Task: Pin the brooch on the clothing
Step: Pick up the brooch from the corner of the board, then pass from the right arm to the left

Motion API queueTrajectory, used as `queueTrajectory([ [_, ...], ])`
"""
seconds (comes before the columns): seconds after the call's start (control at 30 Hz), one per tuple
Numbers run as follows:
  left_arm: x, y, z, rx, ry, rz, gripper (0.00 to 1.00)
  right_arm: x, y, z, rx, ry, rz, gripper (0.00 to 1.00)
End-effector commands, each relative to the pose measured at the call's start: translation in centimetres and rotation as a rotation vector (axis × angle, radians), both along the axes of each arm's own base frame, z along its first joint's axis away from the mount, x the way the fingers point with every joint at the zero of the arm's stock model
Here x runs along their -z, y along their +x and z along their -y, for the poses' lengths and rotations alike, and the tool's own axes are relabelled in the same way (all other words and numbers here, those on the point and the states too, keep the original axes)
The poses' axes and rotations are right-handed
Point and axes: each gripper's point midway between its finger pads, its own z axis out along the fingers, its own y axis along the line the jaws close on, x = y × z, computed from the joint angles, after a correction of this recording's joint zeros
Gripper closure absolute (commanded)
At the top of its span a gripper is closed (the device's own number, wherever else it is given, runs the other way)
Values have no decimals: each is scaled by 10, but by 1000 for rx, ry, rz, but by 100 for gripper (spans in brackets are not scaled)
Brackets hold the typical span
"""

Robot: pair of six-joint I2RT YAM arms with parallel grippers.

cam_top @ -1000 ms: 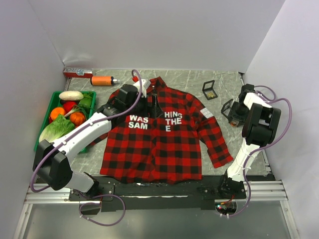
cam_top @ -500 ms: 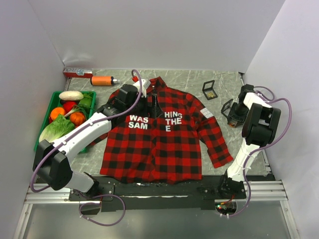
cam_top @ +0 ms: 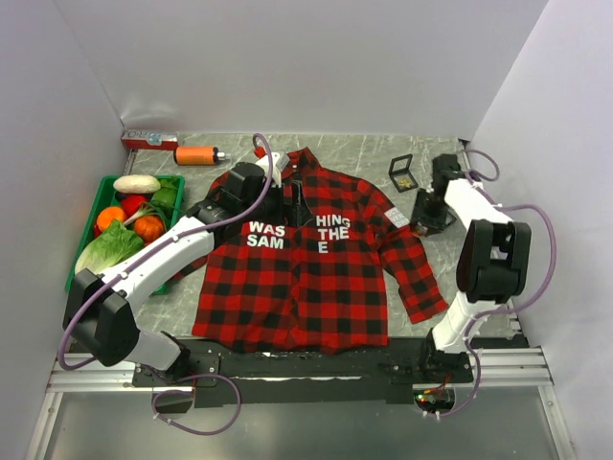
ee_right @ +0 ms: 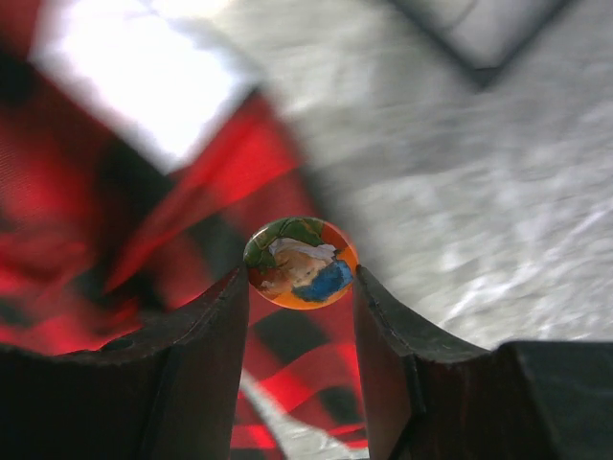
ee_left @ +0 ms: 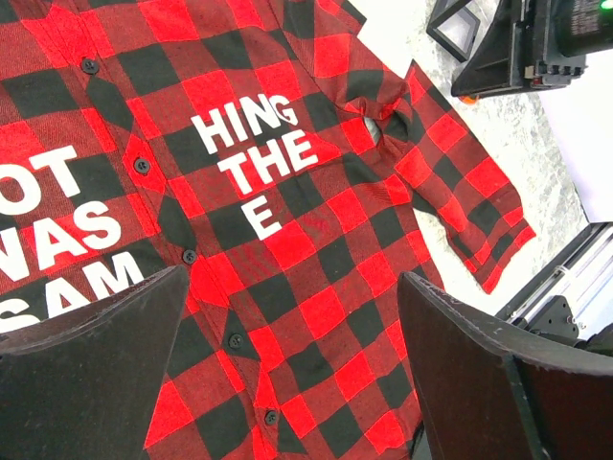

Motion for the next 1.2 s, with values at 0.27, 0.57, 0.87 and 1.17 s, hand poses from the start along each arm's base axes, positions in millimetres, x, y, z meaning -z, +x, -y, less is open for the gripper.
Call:
queueTrajectory([
  [0.27,-33,-7,14,165,-35,148,4,-82,9,-140,-301,253,202,65],
  [0.57,-16,16,-6,150,54,150,3,-65,-32,-254,-626,502,145,66],
  [0.87,-35,-54,2,588,-19,292,4,-105,-65,-286,-774,752,149,65],
  [1.17,-34,-88,3,792,-65,279,2,-150,-102,-300,-842,1005,128,66],
])
